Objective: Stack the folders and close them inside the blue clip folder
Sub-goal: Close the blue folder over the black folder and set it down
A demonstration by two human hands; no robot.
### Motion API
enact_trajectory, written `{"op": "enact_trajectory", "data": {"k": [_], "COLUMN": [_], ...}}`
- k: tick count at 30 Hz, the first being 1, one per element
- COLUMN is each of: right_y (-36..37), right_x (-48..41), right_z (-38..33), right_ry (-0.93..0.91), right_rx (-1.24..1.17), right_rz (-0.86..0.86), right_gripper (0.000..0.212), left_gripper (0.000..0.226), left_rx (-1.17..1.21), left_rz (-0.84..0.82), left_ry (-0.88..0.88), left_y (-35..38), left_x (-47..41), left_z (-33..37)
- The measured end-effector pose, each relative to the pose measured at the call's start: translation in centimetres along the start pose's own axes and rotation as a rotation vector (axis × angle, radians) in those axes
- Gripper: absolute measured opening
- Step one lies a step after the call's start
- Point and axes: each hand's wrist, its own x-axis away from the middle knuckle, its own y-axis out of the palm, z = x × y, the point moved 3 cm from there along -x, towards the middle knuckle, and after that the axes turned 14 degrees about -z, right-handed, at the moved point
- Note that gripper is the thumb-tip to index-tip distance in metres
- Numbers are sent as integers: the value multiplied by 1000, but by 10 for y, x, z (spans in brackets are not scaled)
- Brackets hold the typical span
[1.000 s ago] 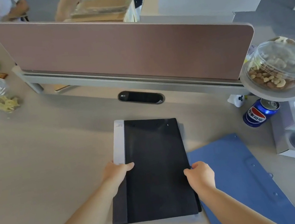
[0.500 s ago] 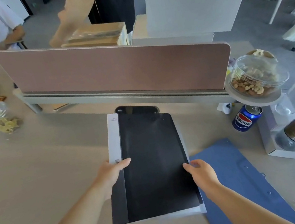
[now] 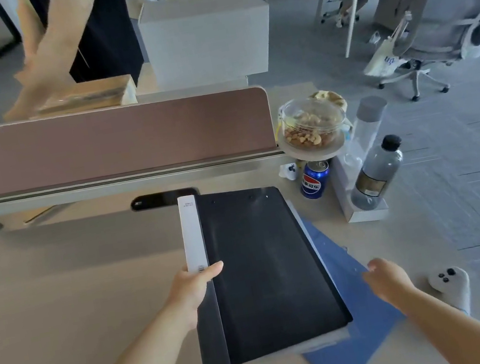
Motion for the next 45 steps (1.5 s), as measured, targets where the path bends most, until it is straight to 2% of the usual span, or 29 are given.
{"op": "enact_trajectory", "data": {"k": [2, 5, 8, 10, 14, 18, 21, 25, 29, 34, 36, 39, 41, 45], "right_y": [0, 5, 15, 24, 41, 43, 33, 14, 7, 25, 52, 109, 154, 241], "right_x": [-7, -13, -8, -5, -3, 9, 22, 49, 84, 139, 159, 178, 186, 196], "right_z": [24, 42, 48, 50, 47, 28, 3, -40, -85, -142, -162, -187, -200, -215], "right_ry": [51, 72, 105, 125, 74, 1, -44, -152, -215, -354, -404, -416, -426, -430], "right_rx": [-27, -72, 36, 106, -45, -60, -142, -225, -291, -163, -58, 110, 205, 412], "right_rz": [-19, -65, -41, -27, -134, -148, -162, -80, -25, 105, 136, 109, 44, -49], "right_gripper": [15, 22, 59, 69, 61, 50, 36, 15, 16, 10, 13, 4, 12, 39], "left_gripper": [25, 46, 57, 63, 65, 47, 58, 73, 45, 39, 41, 48, 50, 83], "left_rx": [10, 27, 33, 39, 40, 24, 6, 70, 126, 131, 103, 35, 38, 88], "left_rz": [-9, -15, -12, -8, 28, 73, 124, 117, 126, 162, 168, 151, 120, 42], "left_ry": [-38, -85, -148, -170, -166, -109, -76, -58, -56, -52, -50, -59, -101, -162], "left_y": [17, 34, 43, 41, 27, 9, -9, -29, -55, -97, -111, -126, -133, -149], "left_x": [-2, -8, -8, -7, -4, 4, 6, 13, 22, 34, 38, 39, 35, 5], "left_z": [-15, -37, -56, -66, -75, -73, -71, -61, -52, -45, -50, -61, -71, -97]}}
